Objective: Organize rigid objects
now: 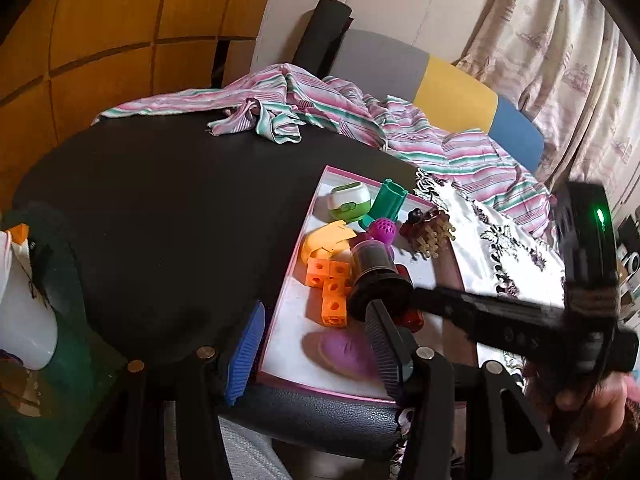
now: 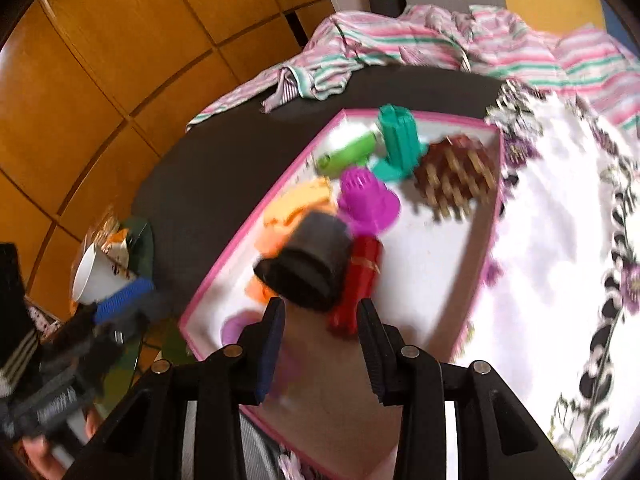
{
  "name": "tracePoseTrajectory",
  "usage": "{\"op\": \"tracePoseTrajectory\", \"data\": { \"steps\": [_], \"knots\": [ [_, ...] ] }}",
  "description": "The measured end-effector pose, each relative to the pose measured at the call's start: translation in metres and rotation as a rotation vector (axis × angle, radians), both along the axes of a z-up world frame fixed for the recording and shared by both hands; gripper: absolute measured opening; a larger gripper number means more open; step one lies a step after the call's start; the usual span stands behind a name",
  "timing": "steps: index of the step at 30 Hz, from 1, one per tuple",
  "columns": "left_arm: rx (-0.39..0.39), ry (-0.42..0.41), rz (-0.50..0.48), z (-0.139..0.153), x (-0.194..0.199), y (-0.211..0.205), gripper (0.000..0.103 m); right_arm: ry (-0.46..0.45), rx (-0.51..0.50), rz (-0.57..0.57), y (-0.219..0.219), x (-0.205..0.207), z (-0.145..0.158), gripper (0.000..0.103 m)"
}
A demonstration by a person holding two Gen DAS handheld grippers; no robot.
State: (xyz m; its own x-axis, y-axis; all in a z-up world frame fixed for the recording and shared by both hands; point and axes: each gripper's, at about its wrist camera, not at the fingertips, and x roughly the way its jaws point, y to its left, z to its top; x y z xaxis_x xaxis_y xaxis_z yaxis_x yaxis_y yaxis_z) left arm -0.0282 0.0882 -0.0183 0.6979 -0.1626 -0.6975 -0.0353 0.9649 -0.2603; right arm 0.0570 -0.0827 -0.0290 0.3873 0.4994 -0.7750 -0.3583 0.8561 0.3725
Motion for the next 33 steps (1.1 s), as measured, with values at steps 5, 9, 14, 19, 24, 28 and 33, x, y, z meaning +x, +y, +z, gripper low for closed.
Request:
{"op": "tracePoseTrajectory", "data": {
  "steps": [5,9,14,19,24,28,33],
  "knots": [
    [0.020,-0.014,0.000,0.006,-0.003,-0.003,0.053,-0.001,-0.025,0.003,0.013,0.013,-0.003,0.041],
    [0.065,-0.006,0.028,0.009,-0.003,-0.007,0.053,0.010,-0.131,-0.055,-0.002,0.006,-0.009,0.041],
    [0.116,-0.018,0.050,0.013,0.001,-0.017,0.053,0.015,-0.053,-0.136,-0.042,-0.010,0.001,0.043],
    [0.208,-0.003,0.057,0.023,0.012,-0.035,0.053,-0.081,-0.079,-0.183,-0.048,-0.030,0.028,0.061],
    [0.280,-0.018,0.062,0.038,0.014,-0.044,0.053,-0.182,-0.115,-0.255,-0.043,-0.041,0.052,0.096],
    [0.305,-0.002,0.065,0.041,0.015,-0.045,0.053,-0.209,-0.215,-0.291,-0.035,-0.041,0.057,0.103],
    [0.266,0.046,0.059,0.037,0.019,-0.040,0.053,-0.159,-0.204,-0.328,-0.036,-0.036,0.052,0.103]
  ]
}}
